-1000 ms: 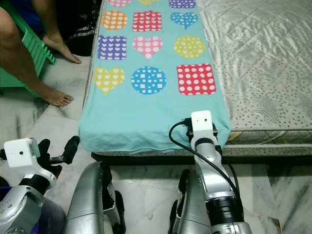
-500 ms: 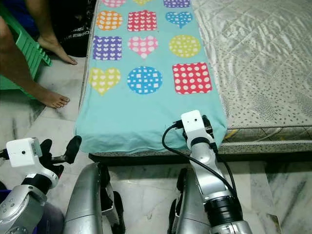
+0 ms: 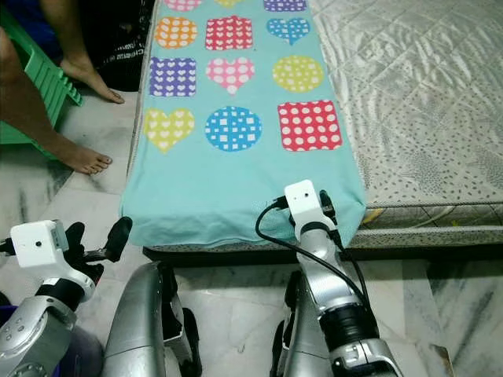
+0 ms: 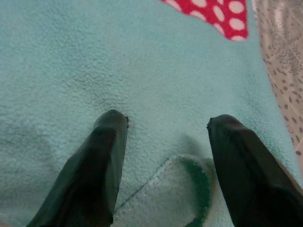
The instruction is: Clean up the room
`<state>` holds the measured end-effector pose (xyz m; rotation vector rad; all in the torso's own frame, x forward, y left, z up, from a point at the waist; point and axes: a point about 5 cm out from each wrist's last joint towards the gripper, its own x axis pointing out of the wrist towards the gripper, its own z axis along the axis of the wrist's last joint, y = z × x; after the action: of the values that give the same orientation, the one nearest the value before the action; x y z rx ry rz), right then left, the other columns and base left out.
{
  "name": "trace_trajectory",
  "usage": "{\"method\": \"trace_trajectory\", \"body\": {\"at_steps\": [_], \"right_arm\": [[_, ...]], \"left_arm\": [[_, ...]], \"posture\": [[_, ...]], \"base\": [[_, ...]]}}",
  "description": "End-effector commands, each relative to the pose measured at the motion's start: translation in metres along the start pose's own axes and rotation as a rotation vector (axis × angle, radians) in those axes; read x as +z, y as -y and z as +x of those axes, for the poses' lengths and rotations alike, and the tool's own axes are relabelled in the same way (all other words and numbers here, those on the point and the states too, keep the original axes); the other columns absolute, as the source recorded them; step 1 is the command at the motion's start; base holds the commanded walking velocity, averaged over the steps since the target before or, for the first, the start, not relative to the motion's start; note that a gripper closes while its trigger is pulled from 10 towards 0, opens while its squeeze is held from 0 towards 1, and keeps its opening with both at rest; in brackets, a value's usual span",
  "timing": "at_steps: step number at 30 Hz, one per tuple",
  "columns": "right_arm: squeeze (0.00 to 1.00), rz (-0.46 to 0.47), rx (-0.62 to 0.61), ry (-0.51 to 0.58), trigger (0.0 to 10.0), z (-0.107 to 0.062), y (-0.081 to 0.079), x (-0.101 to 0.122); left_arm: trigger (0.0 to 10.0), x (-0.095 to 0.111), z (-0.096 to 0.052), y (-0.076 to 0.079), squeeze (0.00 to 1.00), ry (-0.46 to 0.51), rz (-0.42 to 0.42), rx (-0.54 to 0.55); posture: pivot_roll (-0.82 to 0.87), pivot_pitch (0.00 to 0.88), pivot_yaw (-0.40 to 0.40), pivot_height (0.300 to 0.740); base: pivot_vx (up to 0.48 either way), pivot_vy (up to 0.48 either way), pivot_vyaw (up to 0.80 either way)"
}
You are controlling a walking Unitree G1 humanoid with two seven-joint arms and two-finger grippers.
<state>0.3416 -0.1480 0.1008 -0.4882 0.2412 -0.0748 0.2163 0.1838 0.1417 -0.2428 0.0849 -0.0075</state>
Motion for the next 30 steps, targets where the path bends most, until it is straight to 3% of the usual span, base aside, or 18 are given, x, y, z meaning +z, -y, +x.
{"method": "trace_trajectory", "body": {"at_steps": [1,6,11,13,15,19,26,30], "right_arm": [[0.00,-0.021,-0.031,-0.030,10.0,0.001,0.008,-0.010],[0.00,-0.042,-0.109,-0.061,10.0,0.007,0.040,-0.023],[0.00,-0.065,-0.153,-0.068,10.0,0.005,0.061,-0.033],[0.00,-0.104,-0.161,-0.060,10.0,-0.003,0.076,-0.042],[0.00,-0.113,-0.161,-0.060,10.0,-0.006,0.080,-0.046],[0.00,-0.147,-0.151,-0.073,10.0,-0.031,0.102,-0.064],[0.00,-0.165,-0.099,-0.098,10.0,-0.066,0.109,-0.082],[0.00,-0.064,-0.078,-0.062,10.0,-0.077,0.104,-0.078]], "left_arm": [[10.0,-0.003,-0.003,-0.003,0.00,-0.022,0.007,0.015],[10.0,-0.004,-0.004,-0.004,0.00,-0.026,0.008,0.019],[10.0,-0.004,-0.004,-0.004,0.00,-0.025,0.009,0.019],[10.0,-0.004,-0.004,-0.005,0.00,-0.022,0.011,0.021],[10.0,-0.003,-0.005,-0.006,0.00,-0.022,0.012,0.022],[10.0,-0.003,-0.006,-0.010,0.00,-0.024,0.019,0.028],[10.0,-0.004,-0.003,-0.012,0.00,-0.025,0.022,0.022],[10.0,-0.004,0.001,-0.011,0.00,-0.018,0.020,0.015]], "posture": [[0.12,0.314,0.000,0.556],[0.11,0.315,0.001,0.556],[0.11,0.311,0.000,0.556],[0.11,0.307,-0.002,0.556],[0.11,0.307,-0.002,0.556],[0.10,0.301,-0.001,0.556],[0.07,0.285,0.002,0.556],[0.05,0.266,0.007,0.556]], "base": [[0.000,0.000,0.00],[0.000,0.000,0.00],[0.000,0.000,0.00],[0.000,0.000,0.00],[0.000,0.000,0.00],[0.000,0.000,0.00],[0.000,0.000,0.00],[0.000,0.000,0.00]]}}
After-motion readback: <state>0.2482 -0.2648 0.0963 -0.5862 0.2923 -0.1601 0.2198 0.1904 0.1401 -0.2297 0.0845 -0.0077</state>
